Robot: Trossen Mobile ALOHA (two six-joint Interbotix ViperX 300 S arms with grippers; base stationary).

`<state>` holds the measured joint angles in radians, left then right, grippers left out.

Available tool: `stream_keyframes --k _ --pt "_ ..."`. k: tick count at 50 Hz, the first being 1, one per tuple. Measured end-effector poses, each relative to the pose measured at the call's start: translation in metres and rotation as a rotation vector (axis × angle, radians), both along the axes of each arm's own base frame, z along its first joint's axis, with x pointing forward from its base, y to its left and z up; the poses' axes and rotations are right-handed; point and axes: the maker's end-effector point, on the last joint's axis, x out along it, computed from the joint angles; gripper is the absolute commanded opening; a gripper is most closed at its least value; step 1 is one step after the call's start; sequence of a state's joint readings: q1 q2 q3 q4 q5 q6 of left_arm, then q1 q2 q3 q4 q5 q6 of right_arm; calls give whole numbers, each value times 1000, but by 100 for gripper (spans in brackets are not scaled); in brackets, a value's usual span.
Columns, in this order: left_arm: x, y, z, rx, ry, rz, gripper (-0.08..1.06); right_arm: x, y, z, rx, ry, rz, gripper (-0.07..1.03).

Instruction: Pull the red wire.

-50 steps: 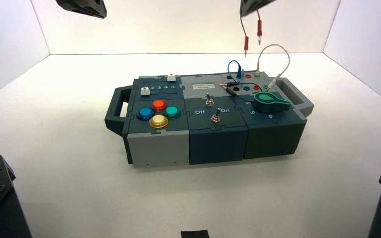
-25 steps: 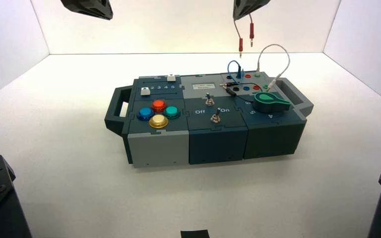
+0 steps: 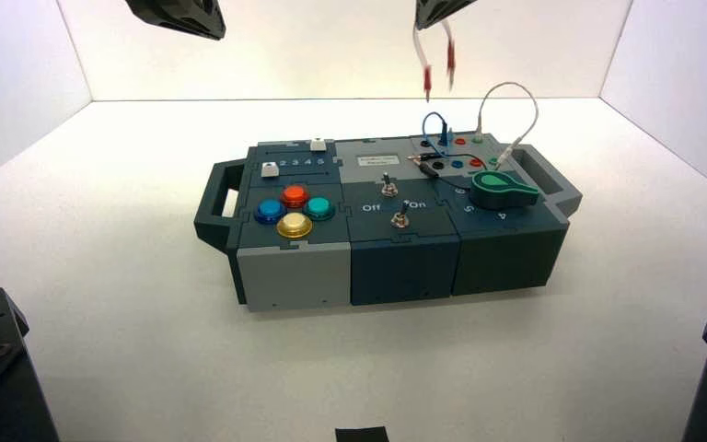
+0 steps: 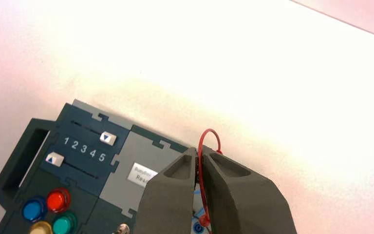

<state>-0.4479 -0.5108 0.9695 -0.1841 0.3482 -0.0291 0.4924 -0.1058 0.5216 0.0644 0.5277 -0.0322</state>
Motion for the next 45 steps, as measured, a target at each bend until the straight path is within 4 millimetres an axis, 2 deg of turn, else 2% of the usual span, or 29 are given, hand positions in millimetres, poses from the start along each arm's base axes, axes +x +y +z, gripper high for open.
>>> stream_keyframes --k 3,6,21,45 --pt "0 0 0 2 1 -1 -3 -1 1 0 3 7 -1 40" --pt "-1 0 -1 4 5 -1 -3 -3 1 -1 9 15 -5 46" --pt "-2 1 0 2 7 -2 -3 -17 -1 4 30 22 -7 46" --pt "-1 0 30 -38 -79 -4 -3 -49 -14 22 94 -10 -24 42"
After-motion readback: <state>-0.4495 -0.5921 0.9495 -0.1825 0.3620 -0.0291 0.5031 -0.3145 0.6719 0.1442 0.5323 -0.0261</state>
